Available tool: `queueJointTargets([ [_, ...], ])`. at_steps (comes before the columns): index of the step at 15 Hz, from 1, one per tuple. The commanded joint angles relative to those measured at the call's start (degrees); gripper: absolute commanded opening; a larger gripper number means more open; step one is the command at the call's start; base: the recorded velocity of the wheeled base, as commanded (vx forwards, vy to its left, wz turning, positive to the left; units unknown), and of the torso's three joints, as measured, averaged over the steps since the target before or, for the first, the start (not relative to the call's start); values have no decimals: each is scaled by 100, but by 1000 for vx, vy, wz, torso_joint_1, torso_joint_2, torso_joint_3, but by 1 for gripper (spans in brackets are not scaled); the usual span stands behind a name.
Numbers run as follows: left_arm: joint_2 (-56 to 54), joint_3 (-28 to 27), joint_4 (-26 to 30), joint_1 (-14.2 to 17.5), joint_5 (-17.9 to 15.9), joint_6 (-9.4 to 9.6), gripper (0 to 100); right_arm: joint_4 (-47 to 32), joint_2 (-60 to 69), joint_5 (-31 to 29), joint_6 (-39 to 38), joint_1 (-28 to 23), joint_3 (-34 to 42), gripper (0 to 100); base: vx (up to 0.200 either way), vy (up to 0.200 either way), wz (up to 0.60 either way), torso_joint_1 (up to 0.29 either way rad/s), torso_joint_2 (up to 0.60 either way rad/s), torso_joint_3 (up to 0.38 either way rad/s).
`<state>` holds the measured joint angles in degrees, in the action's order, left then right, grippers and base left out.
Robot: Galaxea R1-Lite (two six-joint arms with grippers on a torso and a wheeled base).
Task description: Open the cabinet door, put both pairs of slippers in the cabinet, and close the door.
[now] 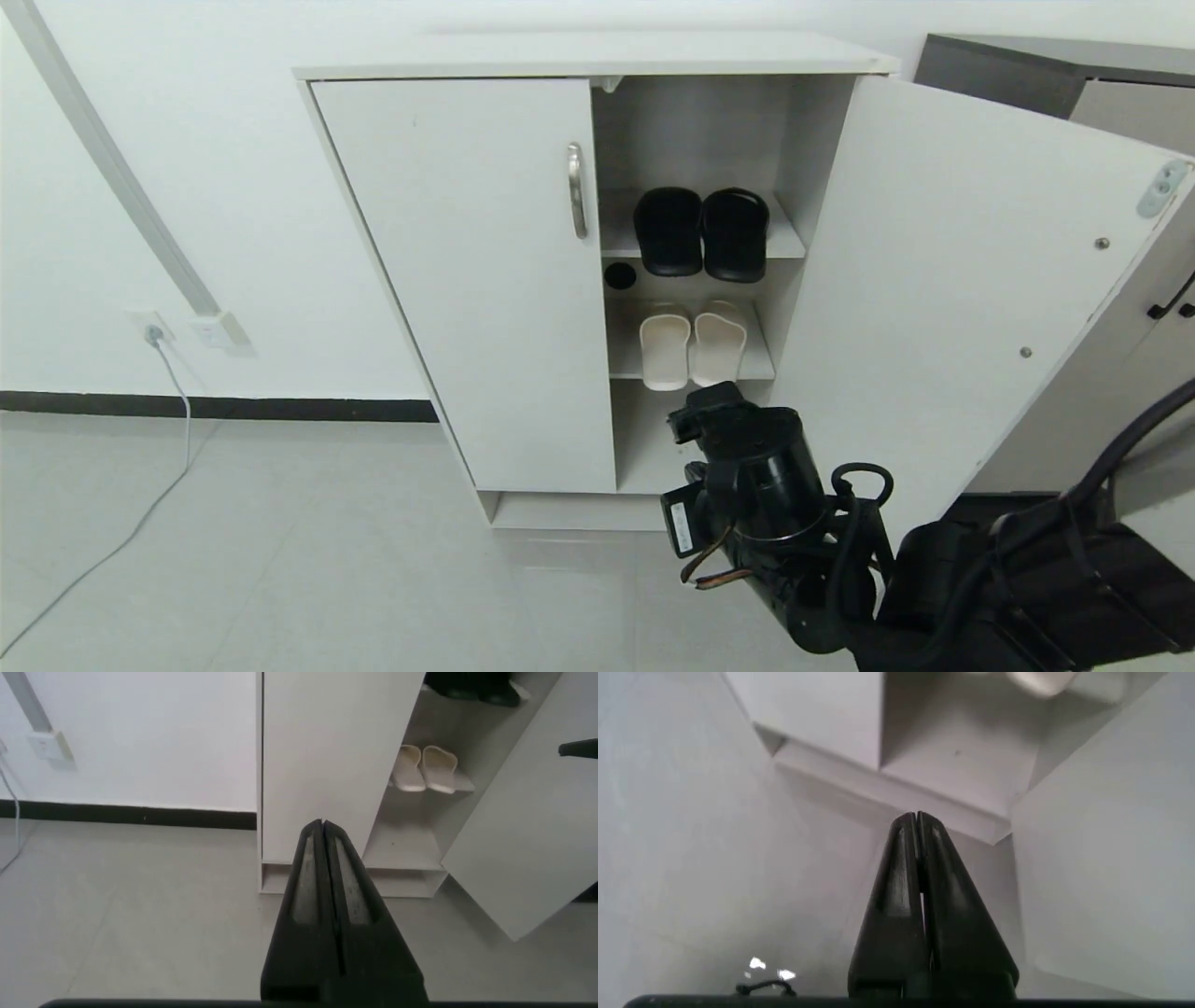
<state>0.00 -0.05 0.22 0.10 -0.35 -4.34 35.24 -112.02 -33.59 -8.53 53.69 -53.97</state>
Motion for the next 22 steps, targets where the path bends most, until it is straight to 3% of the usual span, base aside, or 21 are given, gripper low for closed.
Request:
queueJointTargets([
  [1, 9, -4, -4, -1, 0, 3, 0, 9, -13, 1, 1, 19, 0, 0, 0, 0, 0, 71, -583, -378],
  [10, 9, -4, -4, -1, 0, 3, 0, 9, -22, -8, 10, 19, 0, 0, 0, 0, 0, 102, -479, -343],
  [22, 9, -4, -4, -1, 0, -5, 0, 18, -4, -34, 18, 28, 53, 0, 0, 0, 0, 194, -504, -314],
])
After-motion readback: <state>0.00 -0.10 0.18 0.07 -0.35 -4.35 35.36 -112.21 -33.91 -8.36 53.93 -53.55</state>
